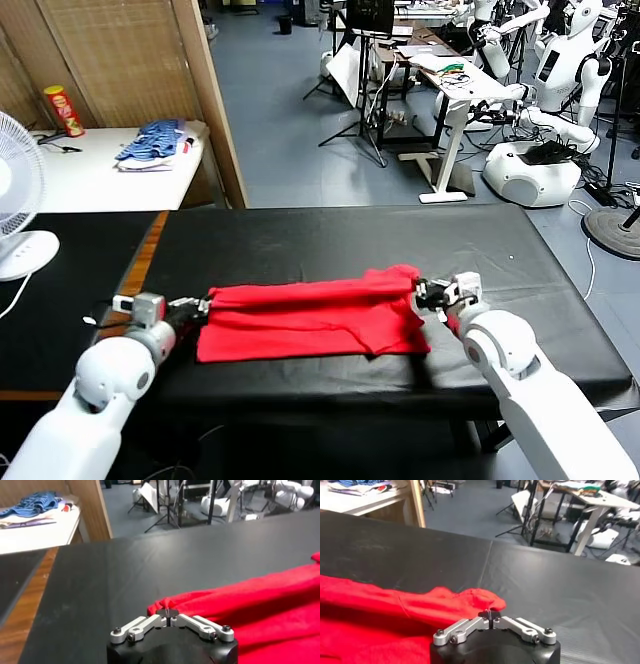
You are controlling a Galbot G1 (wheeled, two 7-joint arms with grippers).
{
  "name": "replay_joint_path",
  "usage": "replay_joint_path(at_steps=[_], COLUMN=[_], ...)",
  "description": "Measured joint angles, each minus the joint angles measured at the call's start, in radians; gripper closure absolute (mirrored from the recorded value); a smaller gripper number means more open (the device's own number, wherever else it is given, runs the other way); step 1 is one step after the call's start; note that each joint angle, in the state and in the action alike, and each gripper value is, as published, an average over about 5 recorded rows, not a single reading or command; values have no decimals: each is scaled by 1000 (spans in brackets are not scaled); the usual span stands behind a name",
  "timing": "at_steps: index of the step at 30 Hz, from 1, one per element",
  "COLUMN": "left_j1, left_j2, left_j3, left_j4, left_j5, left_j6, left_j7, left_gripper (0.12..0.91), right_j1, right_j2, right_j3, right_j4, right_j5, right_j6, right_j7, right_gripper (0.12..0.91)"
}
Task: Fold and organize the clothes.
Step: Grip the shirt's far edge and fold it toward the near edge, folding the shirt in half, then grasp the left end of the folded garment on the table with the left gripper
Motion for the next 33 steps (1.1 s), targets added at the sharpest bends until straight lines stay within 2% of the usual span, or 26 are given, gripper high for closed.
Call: replay_joint_path(at_steps=[5,7,10,13,18,21,24,28,33], left_j1=[19,25,33,43,52,40,16,-30,-68], left_j2=[-10,-12,-15,-10,11,9,-8,-47,-106], left_j3=[-2,-4,-10,-18,-39,-53,-57,-43,-20], left_j4=[-6,-10,-20,-35,-69,-75,-57,-2,81], left_j5=[30,33,35,35,23,-2,-60,-109,-124], left_j6=[0,0,0,0,0,0,0,0,0], left_j7=[-2,-3,-6,-9,-15,-22,-41,-62,-59], left_gripper=[904,904,891,789,508,347,255,234,232], right_j1=[-44,-62,-91,-116,-111,-85,-51,-7,31], right_j2=[-12,-14,-16,-17,6,34,72,121,164], right_j3=[19,29,48,72,115,112,93,60,32], right_j4=[37,54,81,107,108,77,19,-72,-159], right_j5=[4,5,11,26,69,58,13,-35,-60], right_j6=[0,0,0,0,0,26,82,137,171], right_j7=[-32,-39,-40,-35,7,32,45,48,46], right_gripper=[902,877,756,589,326,249,230,227,227])
